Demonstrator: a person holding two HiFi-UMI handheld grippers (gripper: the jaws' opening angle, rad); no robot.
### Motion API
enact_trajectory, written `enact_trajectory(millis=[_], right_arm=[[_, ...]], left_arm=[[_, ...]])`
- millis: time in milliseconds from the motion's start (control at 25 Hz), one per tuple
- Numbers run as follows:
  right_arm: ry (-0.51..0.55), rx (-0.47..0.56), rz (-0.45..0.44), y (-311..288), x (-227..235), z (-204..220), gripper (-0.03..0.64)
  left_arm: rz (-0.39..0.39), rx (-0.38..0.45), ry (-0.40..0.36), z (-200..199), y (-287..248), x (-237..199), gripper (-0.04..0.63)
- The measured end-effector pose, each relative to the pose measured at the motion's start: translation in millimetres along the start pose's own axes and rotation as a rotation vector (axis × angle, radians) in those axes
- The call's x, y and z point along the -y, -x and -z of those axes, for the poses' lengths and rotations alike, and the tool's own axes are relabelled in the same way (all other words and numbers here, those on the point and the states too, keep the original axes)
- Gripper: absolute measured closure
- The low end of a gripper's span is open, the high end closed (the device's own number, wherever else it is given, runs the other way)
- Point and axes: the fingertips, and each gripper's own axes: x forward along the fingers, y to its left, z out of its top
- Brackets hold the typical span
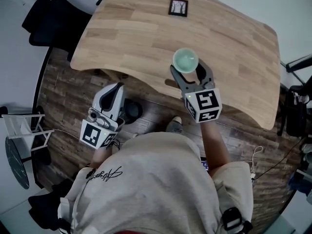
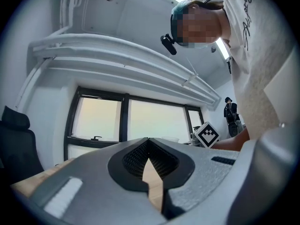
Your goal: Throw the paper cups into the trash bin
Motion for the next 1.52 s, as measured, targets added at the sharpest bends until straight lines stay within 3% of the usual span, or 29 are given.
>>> enact_trajectory(millis=[680, 1520], right_arm=[[0.041, -0.002, -0.193, -69, -135, -14, 0.323], [0.086, -0.001, -0.447, -109, -288, -21, 0.323]], left_arm=[[-0.173, 0.002, -0.027, -18, 109, -69, 0.592], [-0.405, -0.014, -0.050, -29, 239, -107, 0.592]])
